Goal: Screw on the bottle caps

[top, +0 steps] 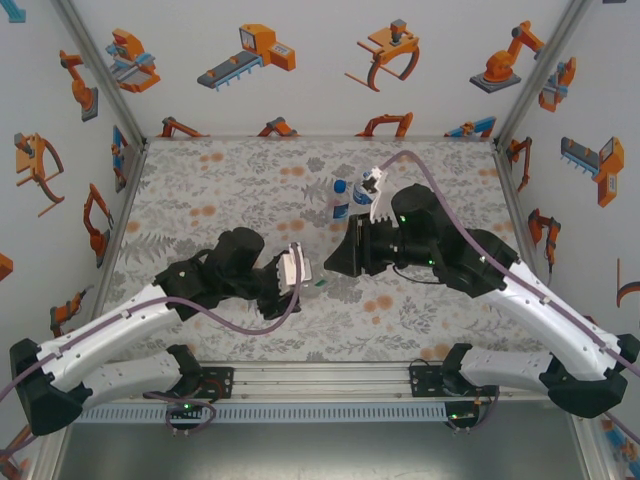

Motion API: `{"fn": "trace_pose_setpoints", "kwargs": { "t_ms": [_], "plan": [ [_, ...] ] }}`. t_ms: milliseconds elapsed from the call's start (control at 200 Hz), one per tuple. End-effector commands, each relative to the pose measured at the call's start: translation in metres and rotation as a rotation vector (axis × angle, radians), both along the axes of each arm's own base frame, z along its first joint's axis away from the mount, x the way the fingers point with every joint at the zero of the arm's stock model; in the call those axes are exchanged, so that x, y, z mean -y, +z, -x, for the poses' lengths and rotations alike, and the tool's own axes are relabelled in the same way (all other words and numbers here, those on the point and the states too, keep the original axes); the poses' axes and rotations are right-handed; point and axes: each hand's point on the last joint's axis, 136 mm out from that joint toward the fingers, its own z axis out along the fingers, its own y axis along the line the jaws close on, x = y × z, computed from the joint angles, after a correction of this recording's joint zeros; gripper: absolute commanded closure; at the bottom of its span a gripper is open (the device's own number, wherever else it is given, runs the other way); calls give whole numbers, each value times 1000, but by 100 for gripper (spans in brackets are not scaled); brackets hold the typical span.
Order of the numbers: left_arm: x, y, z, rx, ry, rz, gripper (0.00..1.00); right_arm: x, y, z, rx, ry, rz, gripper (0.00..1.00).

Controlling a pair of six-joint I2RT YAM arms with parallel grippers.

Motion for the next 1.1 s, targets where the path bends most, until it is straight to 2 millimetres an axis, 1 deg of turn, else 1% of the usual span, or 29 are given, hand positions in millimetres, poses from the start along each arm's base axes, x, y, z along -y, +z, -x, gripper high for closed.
{"fn": "trace_pose_setpoints", "kwargs": {
  "t_ms": [0,165,175,205,245,320,380,536,716,856,1011,1091],
  "plan": [
    [6,14,-21,68,83,39,100,16,-15,-18,-170,-255,-27,100],
    [10,11,-25,45,106,32,100,17,-14,-26,-144,-280,1,100],
    [10,12,-25,44,106,33,100,17,-14,-26,-142,-279,2,97],
    [11,11,-25,37,107,31,100,16,-13,-27,-138,-275,4,83],
    [11,11,-26,34,112,31,100,15,-12,-28,-128,-275,8,70],
    [12,12,-27,30,122,32,100,13,-13,-31,-106,-260,22,54],
    [12,11,-29,26,136,31,100,11,-13,-33,-92,-254,33,47],
    [14,11,-34,8,169,29,100,5,-19,-38,-98,-242,41,46],
    [16,15,-37,5,181,39,100,-10,-31,-41,-139,-204,27,47],
    [18,18,-33,2,163,60,100,-19,-40,-44,-168,-187,3,51],
    [17,20,-33,7,166,69,96,-24,-48,-48,-196,-180,-13,58],
    [16,19,-35,8,176,68,90,-23,-50,-50,-195,-185,-8,63]
  ]
}}
